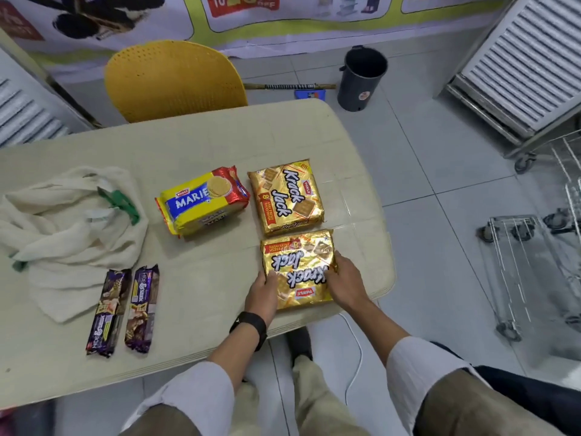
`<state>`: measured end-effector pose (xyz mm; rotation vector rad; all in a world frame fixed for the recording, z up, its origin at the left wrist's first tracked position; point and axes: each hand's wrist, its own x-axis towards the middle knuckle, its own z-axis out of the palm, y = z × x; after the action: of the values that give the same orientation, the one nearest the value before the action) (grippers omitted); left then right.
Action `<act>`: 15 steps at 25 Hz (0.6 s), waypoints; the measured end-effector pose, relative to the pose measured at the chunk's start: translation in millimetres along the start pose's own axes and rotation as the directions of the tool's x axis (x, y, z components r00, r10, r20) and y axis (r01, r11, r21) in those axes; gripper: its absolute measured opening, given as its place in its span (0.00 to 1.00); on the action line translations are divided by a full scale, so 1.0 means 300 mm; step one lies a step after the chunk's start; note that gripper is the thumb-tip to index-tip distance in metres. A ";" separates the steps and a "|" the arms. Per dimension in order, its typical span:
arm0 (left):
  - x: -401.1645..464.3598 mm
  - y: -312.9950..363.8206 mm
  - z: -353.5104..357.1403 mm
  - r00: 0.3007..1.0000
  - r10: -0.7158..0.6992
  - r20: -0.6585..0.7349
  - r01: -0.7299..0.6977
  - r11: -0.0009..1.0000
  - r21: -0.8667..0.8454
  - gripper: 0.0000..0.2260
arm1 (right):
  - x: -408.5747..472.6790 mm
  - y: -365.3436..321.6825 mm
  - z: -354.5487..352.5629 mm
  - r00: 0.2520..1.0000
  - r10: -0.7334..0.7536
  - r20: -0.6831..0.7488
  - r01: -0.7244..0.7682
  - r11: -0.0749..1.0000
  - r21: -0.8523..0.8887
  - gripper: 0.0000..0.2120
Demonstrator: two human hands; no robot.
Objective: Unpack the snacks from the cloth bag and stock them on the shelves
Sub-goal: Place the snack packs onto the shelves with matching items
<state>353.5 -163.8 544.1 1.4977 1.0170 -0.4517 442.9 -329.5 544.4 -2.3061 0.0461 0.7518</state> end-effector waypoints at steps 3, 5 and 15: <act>-0.013 0.014 0.020 1.000 -0.015 -0.026 0.013 0.998 -0.062 0.24 | 0.003 -0.002 -0.003 1.000 0.017 0.012 -0.018 0.997 0.075 0.17; -0.038 0.020 0.030 0.999 -0.014 -0.030 0.011 0.994 -0.109 0.23 | -0.015 -0.004 -0.010 1.000 0.019 0.007 -0.019 0.992 0.126 0.17; 0.001 0.370 -0.067 0.986 0.104 -0.128 -0.139 0.941 -0.308 0.14 | 0.140 -0.309 -0.196 0.993 -0.103 -0.058 0.111 0.979 0.168 0.17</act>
<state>436.7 -134.6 614.5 1.2962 1.0226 -0.1096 529.4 -289.8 613.5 -2.1447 0.0084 0.6124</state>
